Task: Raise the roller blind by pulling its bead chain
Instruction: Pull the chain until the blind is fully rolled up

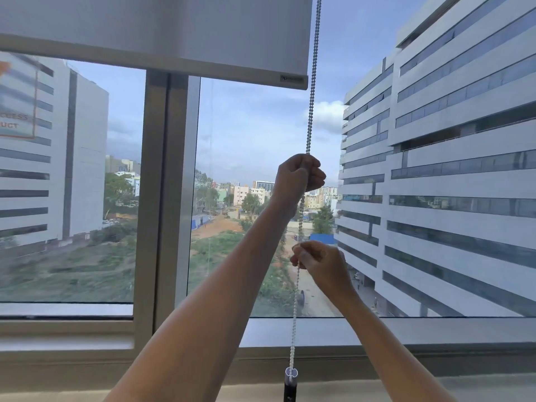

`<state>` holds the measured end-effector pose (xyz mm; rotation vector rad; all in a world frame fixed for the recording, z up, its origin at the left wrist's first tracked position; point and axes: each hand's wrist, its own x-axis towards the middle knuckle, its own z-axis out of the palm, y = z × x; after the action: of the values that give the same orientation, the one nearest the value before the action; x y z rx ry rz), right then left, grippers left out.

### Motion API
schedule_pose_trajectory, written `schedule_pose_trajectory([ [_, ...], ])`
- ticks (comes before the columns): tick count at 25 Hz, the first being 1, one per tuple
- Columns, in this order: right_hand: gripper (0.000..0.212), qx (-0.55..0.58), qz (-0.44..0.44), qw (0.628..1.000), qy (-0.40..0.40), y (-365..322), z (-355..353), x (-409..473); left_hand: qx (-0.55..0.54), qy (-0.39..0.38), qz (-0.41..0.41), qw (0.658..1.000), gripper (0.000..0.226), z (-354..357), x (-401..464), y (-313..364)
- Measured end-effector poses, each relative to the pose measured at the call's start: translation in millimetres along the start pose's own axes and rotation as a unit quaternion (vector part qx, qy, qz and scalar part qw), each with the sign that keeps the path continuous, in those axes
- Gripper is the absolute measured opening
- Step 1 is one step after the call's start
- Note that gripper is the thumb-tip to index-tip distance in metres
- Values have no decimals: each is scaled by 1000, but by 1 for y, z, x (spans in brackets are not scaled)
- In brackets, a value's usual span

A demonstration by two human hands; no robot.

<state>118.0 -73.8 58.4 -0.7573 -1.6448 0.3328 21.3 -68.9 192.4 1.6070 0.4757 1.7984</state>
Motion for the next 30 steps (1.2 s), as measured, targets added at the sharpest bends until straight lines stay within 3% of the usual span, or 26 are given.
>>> schedule_pose_trajectory([
  [5,20,-21,-49,997,51,-31,-33,52,31,18,0,999,28,-5,-26,-26],
  [8,15,-164,-75,983,-27,-40,-40,69,47,32,0,998,29,-20,-41,-42],
  [12,16,-105,-43,979,-168,-59,-46,93,21,38,-17,999,34,-28,-56,-60],
  [17,22,-45,-62,991,-106,-89,-47,136,21,29,-43,998,31,-28,-77,-82],
  [30,18,53,17,998,27,-126,-48,193,44,20,-102,994,34,-29,-148,-141],
])
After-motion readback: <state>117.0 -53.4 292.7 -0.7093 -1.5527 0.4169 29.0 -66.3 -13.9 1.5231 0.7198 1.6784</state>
